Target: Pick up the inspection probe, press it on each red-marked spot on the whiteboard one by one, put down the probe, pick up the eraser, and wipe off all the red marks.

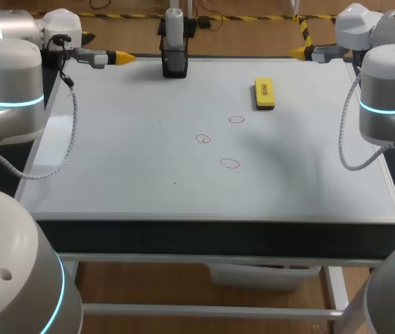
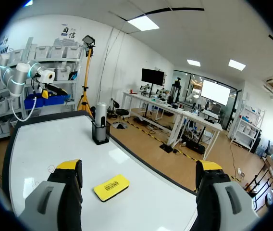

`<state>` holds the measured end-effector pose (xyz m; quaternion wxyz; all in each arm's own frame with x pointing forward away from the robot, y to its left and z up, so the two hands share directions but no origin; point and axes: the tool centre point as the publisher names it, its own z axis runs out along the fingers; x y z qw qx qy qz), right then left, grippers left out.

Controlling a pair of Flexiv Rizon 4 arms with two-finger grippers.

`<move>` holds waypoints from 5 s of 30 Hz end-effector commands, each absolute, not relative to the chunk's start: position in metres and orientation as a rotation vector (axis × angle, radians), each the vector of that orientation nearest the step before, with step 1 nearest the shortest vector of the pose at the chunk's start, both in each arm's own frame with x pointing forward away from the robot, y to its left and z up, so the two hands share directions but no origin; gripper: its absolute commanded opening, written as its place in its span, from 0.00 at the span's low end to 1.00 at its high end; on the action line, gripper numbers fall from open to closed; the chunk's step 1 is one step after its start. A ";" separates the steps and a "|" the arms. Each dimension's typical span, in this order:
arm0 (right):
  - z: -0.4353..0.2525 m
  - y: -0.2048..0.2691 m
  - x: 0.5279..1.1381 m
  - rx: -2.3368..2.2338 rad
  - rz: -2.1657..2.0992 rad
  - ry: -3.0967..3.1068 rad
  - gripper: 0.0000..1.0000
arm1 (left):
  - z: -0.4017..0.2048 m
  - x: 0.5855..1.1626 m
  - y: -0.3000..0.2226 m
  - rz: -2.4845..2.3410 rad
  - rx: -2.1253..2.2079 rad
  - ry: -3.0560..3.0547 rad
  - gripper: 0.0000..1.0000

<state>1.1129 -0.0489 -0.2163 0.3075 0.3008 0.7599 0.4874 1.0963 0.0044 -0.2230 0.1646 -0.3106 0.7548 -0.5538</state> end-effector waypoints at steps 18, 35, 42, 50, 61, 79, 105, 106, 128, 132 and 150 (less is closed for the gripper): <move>-0.216 -0.049 1.113 0.795 1.289 2.011 1.00 | -0.269 1.199 -0.042 -2.020 -0.269 2.286 1.00; -0.216 -0.049 1.113 0.795 1.289 2.011 1.00 | -0.278 1.279 -0.090 -2.140 -0.070 2.348 1.00; -0.216 -0.049 1.113 0.795 1.289 2.011 1.00 | -0.277 1.287 -0.107 -2.171 -0.019 2.341 1.00; -0.216 -0.049 1.113 0.795 1.289 2.011 1.00 | -0.279 1.289 -0.127 -2.208 0.086 2.386 1.00; -0.216 -0.049 1.113 0.795 1.289 2.011 1.00 | -0.283 1.282 -0.146 -2.254 0.121 2.384 1.00; -0.216 -0.049 1.113 0.795 1.289 2.011 1.00 | -0.288 1.280 -0.159 -2.293 0.132 2.365 1.00; -0.216 -0.049 1.113 0.795 1.289 2.011 1.00 | -0.281 1.281 -0.157 -2.271 0.184 2.366 0.00; -0.216 -0.049 1.113 0.795 1.289 2.011 1.00 | -0.280 1.280 -0.156 -2.268 0.188 2.368 0.00; -0.216 -0.049 1.113 0.795 1.289 2.011 1.00 | -0.216 1.274 -0.154 -2.220 0.327 2.355 0.00; -0.216 -0.049 1.113 0.795 1.289 2.011 1.00 | -0.205 1.275 -0.154 -2.200 0.330 2.364 0.00; -0.216 -0.049 1.113 0.795 1.289 2.011 1.00 | -0.155 1.261 -0.142 -2.184 0.266 2.339 0.00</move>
